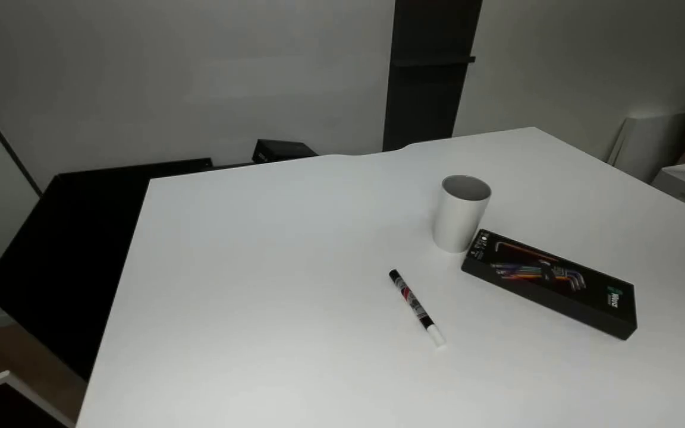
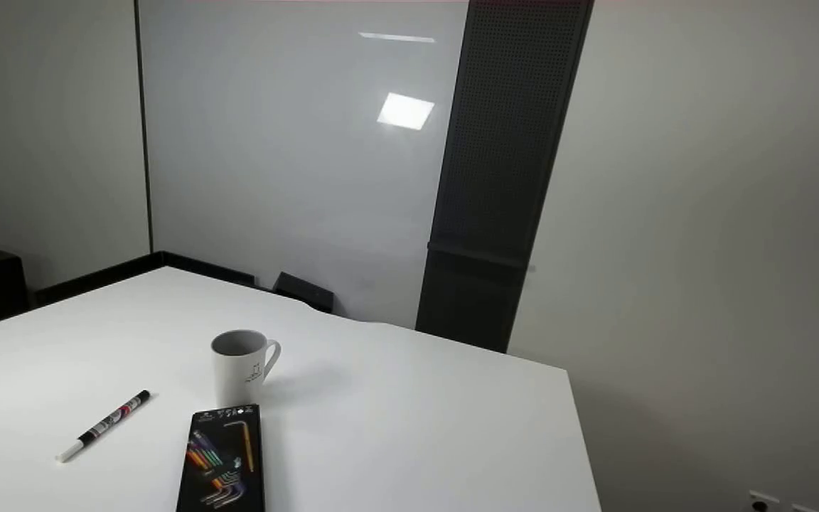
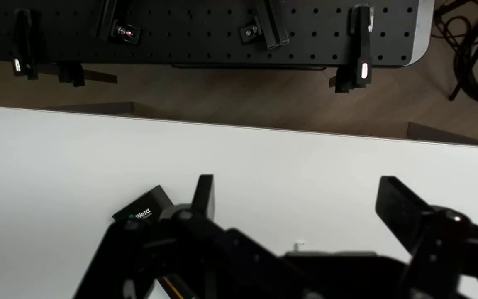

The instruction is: Put the marker into the mug.

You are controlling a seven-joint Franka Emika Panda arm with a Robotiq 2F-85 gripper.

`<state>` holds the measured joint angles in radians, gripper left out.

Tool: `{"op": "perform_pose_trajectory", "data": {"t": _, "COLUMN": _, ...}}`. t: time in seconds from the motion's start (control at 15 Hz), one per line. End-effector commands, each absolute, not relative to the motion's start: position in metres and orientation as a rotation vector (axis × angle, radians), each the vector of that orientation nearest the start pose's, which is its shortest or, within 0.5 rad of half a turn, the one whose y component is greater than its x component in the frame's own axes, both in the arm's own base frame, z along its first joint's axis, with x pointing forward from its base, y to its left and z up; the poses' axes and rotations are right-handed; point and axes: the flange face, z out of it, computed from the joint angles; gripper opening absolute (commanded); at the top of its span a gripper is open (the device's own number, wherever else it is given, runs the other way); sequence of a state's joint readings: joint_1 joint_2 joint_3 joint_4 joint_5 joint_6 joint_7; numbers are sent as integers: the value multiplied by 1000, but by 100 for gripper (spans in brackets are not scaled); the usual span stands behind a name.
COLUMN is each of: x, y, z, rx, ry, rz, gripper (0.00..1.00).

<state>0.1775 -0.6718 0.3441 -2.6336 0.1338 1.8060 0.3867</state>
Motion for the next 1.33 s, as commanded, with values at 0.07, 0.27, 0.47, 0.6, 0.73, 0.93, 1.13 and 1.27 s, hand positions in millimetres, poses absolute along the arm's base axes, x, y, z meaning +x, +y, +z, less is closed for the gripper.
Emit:
{"op": "perform_pose_trajectory", "data": {"t": 0.07, "x": 281, "y": 172, "z": 430, "rx": -3284, "ry": -3, "rz": 215, "gripper": 100}}
{"op": "perform_pose_trajectory", "data": {"t": 0.27, "x": 281, "y": 172, "z": 430, "rx": -3284, "ry": -3, "rz": 215, "gripper": 100}}
{"op": "perform_pose_trajectory", "data": {"t": 0.47, "x": 285, "y": 169, "z": 430, "rx": -3287, "ry": 4, "rz": 207, "gripper": 100}}
{"op": "perform_pose_trajectory", "data": {"t": 0.6, "x": 292, "y": 166, "z": 428, "rx": -3298, "ry": 11, "rz": 201, "gripper": 100}}
{"op": "perform_pose_trajectory", "data": {"t": 0.73, "x": 301, "y": 162, "z": 426, "rx": -3307, "ry": -5, "rz": 184, "gripper": 100}}
{"op": "perform_pose_trajectory", "data": {"t": 0.93, "x": 317, "y": 156, "z": 424, "rx": -3316, "ry": -72, "rz": 86, "gripper": 100}}
{"op": "perform_pose_trajectory", "data": {"t": 1.13, "x": 334, "y": 149, "z": 423, "rx": -3299, "ry": -172, "rz": -17, "gripper": 100}}
{"op": "perform_pose_trajectory", "data": {"t": 1.27, "x": 347, "y": 141, "z": 422, "rx": -3263, "ry": -241, "rz": -74, "gripper": 100}}
